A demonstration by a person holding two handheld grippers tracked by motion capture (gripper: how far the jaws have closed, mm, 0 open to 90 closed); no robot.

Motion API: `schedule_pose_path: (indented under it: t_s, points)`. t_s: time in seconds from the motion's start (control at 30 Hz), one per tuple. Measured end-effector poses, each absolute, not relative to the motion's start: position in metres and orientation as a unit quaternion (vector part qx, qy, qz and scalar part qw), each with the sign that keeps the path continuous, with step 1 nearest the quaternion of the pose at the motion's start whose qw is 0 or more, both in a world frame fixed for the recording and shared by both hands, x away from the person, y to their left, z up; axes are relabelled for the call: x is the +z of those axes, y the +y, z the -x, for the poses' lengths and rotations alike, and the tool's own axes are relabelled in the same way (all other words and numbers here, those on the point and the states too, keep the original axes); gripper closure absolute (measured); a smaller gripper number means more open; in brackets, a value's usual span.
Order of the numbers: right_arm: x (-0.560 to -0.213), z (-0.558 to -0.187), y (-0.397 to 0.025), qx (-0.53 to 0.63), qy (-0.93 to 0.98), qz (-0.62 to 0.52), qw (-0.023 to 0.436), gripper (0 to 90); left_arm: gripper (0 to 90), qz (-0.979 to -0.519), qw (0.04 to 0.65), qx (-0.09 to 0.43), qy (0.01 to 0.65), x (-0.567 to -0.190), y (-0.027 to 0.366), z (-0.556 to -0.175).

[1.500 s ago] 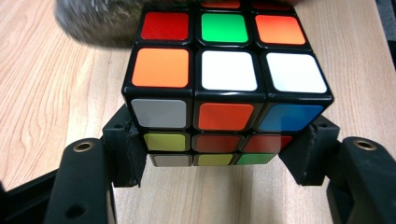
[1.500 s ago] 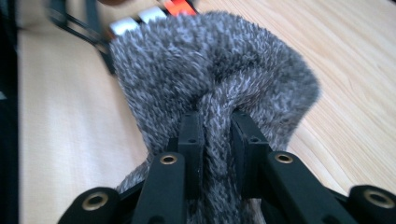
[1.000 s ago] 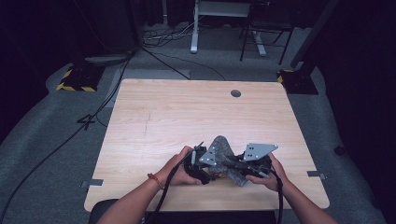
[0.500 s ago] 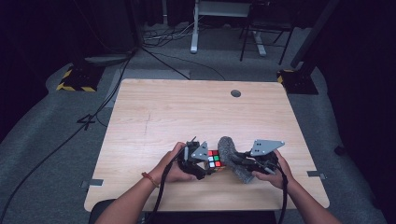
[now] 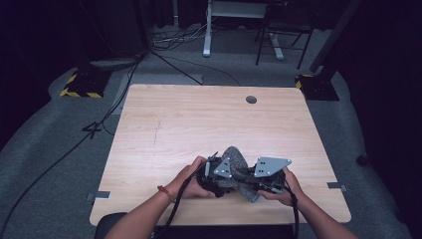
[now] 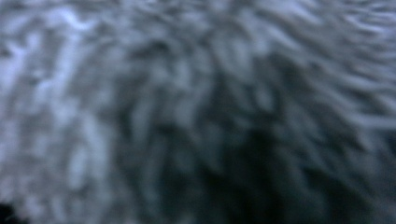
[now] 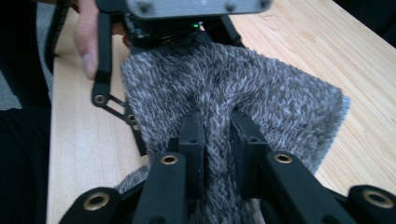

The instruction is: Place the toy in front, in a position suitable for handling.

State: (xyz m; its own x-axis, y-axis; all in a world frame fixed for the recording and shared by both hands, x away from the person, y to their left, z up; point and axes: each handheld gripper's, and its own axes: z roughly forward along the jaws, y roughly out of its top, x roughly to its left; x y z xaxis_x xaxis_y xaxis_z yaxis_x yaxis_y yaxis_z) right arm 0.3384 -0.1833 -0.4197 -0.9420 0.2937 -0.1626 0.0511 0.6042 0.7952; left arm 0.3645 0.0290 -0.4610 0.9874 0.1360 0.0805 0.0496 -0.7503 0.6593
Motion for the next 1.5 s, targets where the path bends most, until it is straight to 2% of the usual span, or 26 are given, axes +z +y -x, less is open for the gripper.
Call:
schedule_pose_path:
  t_s: [0.3, 0.63, 1.03, 1.33, 1.5]
  points:
    - [-0.426, -0.355, -0.208, 0.431, 0.876, -0.149, 0.153, 76.4, 34.0, -0.929, 0.359, 0.07, 0.058, -0.456, 0.039, -0.366]
    - [-0.437, -0.372, -0.229, 0.423, 0.874, -0.19, 0.142, 76.4, 34.0, -0.915, 0.387, 0.08, 0.079, -0.446, 0.057, -0.373]
    - [-0.438, -0.368, -0.223, 0.458, 0.867, -0.164, 0.105, 76.3, 33.9, -0.91, 0.402, 0.068, 0.077, -0.448, 0.051, -0.37]
    - [-0.438, -0.362, -0.218, 0.474, 0.861, -0.154, 0.107, 76.4, 33.3, -0.91, 0.4, 0.06, 0.085, -0.452, 0.047, -0.37]
    - [-0.436, -0.357, -0.214, 0.489, 0.856, -0.14, 0.099, 76.5, 33.1, -0.921, 0.379, 0.059, 0.072, -0.458, 0.041, -0.369]
